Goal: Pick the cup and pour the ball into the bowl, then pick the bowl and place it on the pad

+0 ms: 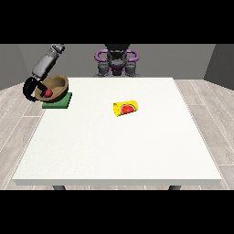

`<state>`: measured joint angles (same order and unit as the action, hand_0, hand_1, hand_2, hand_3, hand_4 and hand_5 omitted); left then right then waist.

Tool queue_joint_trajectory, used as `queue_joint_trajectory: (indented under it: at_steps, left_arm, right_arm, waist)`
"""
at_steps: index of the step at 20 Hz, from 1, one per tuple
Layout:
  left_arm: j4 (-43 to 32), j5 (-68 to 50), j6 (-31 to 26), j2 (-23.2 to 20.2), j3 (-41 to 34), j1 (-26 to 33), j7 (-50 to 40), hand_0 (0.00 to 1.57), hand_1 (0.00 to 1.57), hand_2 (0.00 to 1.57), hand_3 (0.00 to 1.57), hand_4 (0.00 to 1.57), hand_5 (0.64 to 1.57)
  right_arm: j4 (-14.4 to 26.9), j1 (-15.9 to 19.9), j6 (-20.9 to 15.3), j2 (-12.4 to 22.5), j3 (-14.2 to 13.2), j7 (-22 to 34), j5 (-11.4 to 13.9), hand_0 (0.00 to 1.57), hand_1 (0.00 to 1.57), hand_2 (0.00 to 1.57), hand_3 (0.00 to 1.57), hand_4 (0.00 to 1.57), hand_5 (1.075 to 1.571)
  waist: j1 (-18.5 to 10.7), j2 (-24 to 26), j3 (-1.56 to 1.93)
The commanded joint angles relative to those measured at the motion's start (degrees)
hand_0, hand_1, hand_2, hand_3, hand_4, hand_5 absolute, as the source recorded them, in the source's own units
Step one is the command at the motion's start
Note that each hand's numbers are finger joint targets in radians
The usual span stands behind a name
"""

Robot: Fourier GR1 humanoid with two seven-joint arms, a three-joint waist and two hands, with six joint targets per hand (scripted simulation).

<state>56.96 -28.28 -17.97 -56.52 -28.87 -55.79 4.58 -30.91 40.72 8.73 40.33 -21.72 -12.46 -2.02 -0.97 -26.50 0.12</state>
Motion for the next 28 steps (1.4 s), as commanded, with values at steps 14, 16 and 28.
queue_joint_trajectory:
  at_steps: [14, 16, 28]
  left_arm:
    - [-2.1, 0.3, 0.0, 0.7, 0.4, 3.2, 2.5, 0.0, 0.0, 0.0, 0.0, 0.0, 1.523]
    - [-3.0, 0.7, -0.8, 1.4, 0.9, 4.4, 3.6, 0.0, 0.0, 0.0, 0.0, 0.0, 1.525]
    - [4.3, -2.8, 1.6, -1.2, -1.1, 3.5, -0.9, 0.0, 0.0, 0.0, 0.0, 0.0, 1.516]
  right_arm:
    - [2.5, 1.4, 1.1, -3.2, 0.5, 1.9, -0.6, 1.57, 1.57, 1.57, 1.28, 1.16, 1.57]
    - [2.1, -0.5, -1.4, -5.6, 2.1, 2.2, 1.0, 1.57, 1.57, 1.57, 1.13, 1.12, 1.568]
    - [9.9, 5.1, -1.2, 6.9, -5.9, 7.3, -4.0, 0.7, 0.7, 0.59, 1.0, 0.0, 1.534]
  waist:
    - [0.5, 3.0, -0.02]
    - [1.0, 4.6, -0.08]
    - [-1.2, -0.3, -0.01]
